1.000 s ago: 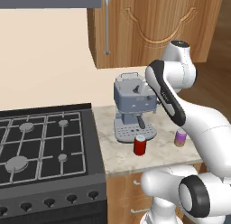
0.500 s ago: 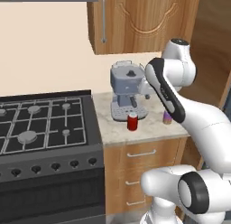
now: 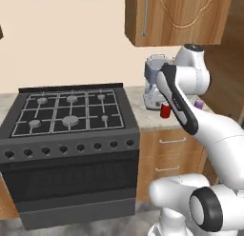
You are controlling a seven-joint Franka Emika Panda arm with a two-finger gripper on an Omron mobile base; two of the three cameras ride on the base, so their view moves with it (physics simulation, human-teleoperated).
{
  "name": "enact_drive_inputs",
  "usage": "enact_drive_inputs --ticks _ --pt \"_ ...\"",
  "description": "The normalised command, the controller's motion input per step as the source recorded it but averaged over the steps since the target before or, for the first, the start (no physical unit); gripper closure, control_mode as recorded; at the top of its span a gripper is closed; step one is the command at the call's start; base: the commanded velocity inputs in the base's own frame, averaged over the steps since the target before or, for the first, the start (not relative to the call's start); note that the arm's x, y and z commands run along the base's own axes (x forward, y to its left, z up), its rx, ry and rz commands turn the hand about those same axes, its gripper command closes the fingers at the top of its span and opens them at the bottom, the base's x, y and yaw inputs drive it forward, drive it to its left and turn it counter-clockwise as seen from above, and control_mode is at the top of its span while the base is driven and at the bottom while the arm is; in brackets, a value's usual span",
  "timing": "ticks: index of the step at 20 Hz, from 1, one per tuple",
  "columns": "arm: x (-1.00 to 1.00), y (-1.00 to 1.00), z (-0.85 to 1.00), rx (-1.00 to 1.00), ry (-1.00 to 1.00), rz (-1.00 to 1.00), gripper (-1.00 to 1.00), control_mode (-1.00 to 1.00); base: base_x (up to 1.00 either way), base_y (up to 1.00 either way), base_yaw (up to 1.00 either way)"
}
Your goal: Four empty soda cans are scattered around the kitchen. Gather all the cans and cluster them next to the stove for recycling.
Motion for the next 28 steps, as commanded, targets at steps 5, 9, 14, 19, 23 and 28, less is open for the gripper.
enact_drive_inputs --ticks 5,9,14,19,23,28 --pt "0.0 0.0 0.0 0.0 0.0 0.0 -1.0 1.0 0.0 0.64 0.71" --pt "0.0 0.0 0.0 0.0 0.0 0.0 -1.0 1.0 0.0 0.47 0.92" --pt "0.0 0.0 0.0 0.0 0.0 0.0 -1.0 1.0 0.0 0.36 0.97" --pt "0.0 0.0 0.0 0.0 0.0 0.0 -1.0 1.0 0.0 0.31 0.99" --pt "0.0 0.0 0.0 0.0 0.0 0.0 -1.0 1.0 -0.06 0.29 1.0" --pt "0.0 0.0 0.0 0.0 0.0 0.0 -1.0 1.0 -0.02 0.24 1.0"
